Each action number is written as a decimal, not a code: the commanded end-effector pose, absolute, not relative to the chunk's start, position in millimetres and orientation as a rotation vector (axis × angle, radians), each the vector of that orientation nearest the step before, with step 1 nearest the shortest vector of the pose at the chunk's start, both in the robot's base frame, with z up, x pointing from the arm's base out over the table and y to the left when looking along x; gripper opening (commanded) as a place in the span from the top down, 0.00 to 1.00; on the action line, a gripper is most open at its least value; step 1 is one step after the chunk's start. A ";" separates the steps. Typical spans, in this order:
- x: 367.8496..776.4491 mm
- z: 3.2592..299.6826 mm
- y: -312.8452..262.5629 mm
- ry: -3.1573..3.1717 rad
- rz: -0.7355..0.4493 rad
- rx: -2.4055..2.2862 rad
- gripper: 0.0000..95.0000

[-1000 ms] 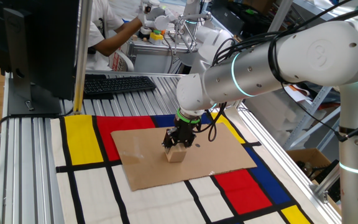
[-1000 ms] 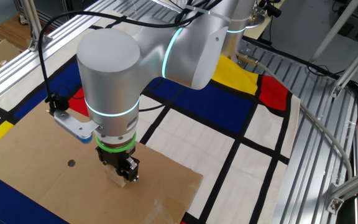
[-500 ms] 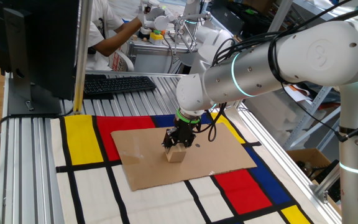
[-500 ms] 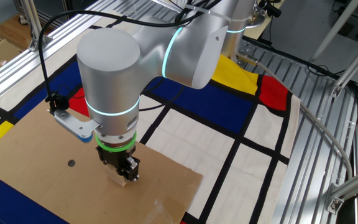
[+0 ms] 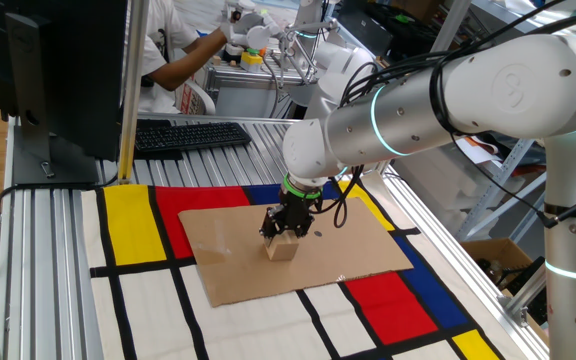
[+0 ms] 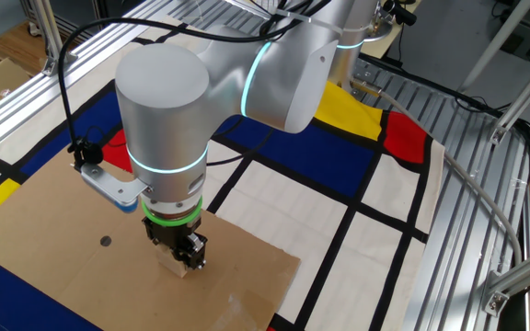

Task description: Hold a small block with the gripper and sweep it from left to right on the table

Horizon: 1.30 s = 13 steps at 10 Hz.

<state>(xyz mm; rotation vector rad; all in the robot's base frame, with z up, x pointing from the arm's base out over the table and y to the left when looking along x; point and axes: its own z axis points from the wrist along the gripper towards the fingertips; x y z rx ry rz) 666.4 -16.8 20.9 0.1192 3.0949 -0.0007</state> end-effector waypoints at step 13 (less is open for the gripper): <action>665.6 19.9 -6.2 3.094 0.005 0.155 1.00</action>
